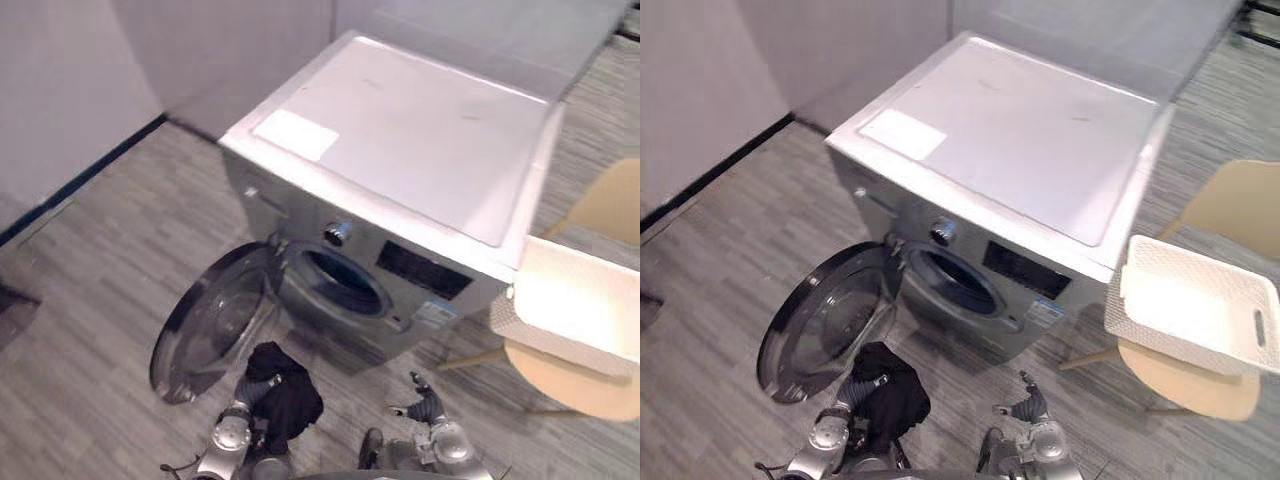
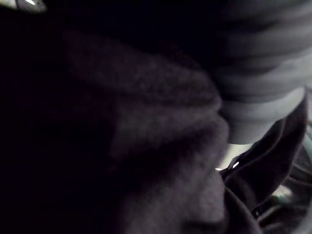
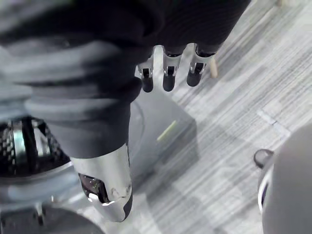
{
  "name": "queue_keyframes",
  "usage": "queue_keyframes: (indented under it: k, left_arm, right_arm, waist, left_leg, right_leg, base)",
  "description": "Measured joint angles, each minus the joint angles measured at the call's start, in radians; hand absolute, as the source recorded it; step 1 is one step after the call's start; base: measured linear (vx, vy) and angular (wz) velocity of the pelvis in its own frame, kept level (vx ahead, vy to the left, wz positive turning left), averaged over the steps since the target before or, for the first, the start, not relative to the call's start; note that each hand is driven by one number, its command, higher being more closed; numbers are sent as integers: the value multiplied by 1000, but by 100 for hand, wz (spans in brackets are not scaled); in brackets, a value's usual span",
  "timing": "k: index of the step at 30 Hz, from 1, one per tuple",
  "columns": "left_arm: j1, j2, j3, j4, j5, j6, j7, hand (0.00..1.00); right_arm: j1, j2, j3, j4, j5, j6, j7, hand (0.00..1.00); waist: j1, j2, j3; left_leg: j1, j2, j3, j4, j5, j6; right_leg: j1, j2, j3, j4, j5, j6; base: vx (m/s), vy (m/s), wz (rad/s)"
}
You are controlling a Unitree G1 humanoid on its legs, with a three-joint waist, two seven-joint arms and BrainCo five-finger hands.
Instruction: Pick up the laundry basket with both hands and put the clothes into the washing machine.
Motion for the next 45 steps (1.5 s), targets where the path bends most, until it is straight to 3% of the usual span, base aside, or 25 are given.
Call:
queue_keyframes:
  k: [1,2,3,6,10,15,19,24,25,27,32,39,43,44,45]
  left_arm:
    - [-2,-5,-9,0,-1,0,1,100]
    - [-14,-6,-27,-1,-2,-2,2,100]
    - [-18,-12,-33,-1,-2,-3,2,100]
    - [-46,7,-64,4,-2,1,2,100]
    - [-41,25,-75,10,-1,1,3,100]
    - [-54,60,-60,-10,-11,1,9,100]
    - [-163,67,-28,-30,-84,0,55,100]
    - [-306,44,37,-175,-217,-3,162,100]
    - [-311,43,40,-181,-220,-4,164,100]
    - [-405,24,81,-308,-234,-4,215,100]
    - [-575,27,128,-452,-230,-4,272,100]
    - [-944,182,167,-458,-201,7,347,100]
    - [-1132,219,141,-383,-162,14,378,100]
    - [-1177,234,129,-355,-143,23,381,0]
    - [-1198,243,119,-343,-137,27,386,0]
  right_arm:
    - [-3,0,-16,4,4,1,-8,0]
    - [-1,-1,-23,9,8,1,-14,0]
    - [2,-9,-22,8,9,-1,-14,0]
    - [17,18,-29,18,10,1,-13,0]
    - [-3,18,-31,18,12,4,-14,0]
    - [-65,10,-29,17,13,2,-21,0]
    - [-119,-1,-29,-36,73,2,-57,0]
    - [-190,5,-33,-212,140,3,-125,0]
    - [-193,6,-33,-218,141,3,-126,0]
    - [-241,15,-35,-351,158,1,-160,0]
    - [-273,45,-42,-537,161,-7,-190,0]
    - [-251,75,-52,-692,161,-52,-190,0]
    - [-245,82,-51,-716,161,-83,-185,0]
    - [-245,85,-51,-726,161,-84,-182,0]
    - [-245,87,-52,-733,161,-87,-181,0]
  waist:
    - [0,-5,4]
    - [1,6,-1]
    - [1,24,-13]
    - [-4,-17,-5]
    - [-2,-18,9]
    - [-6,-16,61]
    - [-15,-29,163]
    - [-25,-37,234]
    - [-25,-38,236]
    - [-25,-40,261]
    - [-25,-42,274]
    - [-56,-52,282]
    - [-59,-60,286]
    - [-61,-60,287]
    - [-63,-62,288]
  left_leg:
    - [-6,-33,-63,-66,0,-2]
    - [-6,-69,-149,-178,15,-15]
    - [2,-78,-204,-277,78,-56]
    - [10,-134,-152,-257,53,2]
    - [16,-164,-75,-184,8,32]
    - [-23,-140,-33,-71,-61,46]
    - [-221,-104,-24,192,-173,57]
    - [-491,-39,-23,448,-241,68]
    - [-499,-36,-23,454,-242,68]
    - [-650,-11,-36,556,-256,61]
    - [-866,44,-55,692,-265,60]
    - [-1081,84,-95,800,-265,59]
    - [-1142,86,-106,819,-265,60]
    - [-1158,87,-111,825,-265,60]
    - [-1164,88,-113,829,-265,60]
  right_leg:
    - [-1,-9,26,6,0,1]
    - [-5,-13,56,15,-1,15]
    - [-19,-1,79,21,-8,36]
    - [-65,-70,140,99,-50,95]
    - [-114,-118,221,204,-80,121]
    - [-192,-116,260,313,-103,140]
    - [-411,-131,273,586,-214,150]
    - [-714,-122,300,856,-273,135]
    - [-723,-121,300,861,-273,134]
    - [-881,-114,306,976,-292,122]
    - [-1107,-80,318,1123,-314,101]
    - [-1311,-48,312,1221,-313,96]
    - [-1368,-44,309,1238,-311,93]
    - [-1379,-44,305,1240,-311,93]
    - [-1383,-43,303,1242,-311,93]
  base:
    - [119,236,-107]
    - [101,242,-92]
    - [132,304,-84]
    - [101,190,-39]
    - [60,194,-42]
    - [-43,71,-31]
    - [-182,31,-15]
    - [-166,-5,-19]
    - [-117,-8,-20]
    - [-152,-45,-9]
    - [-109,-86,-9]
    - [-73,-80,-9]
    - [-10,-30,-2]
    - [11,-32,-1]
    - [0,0,0]
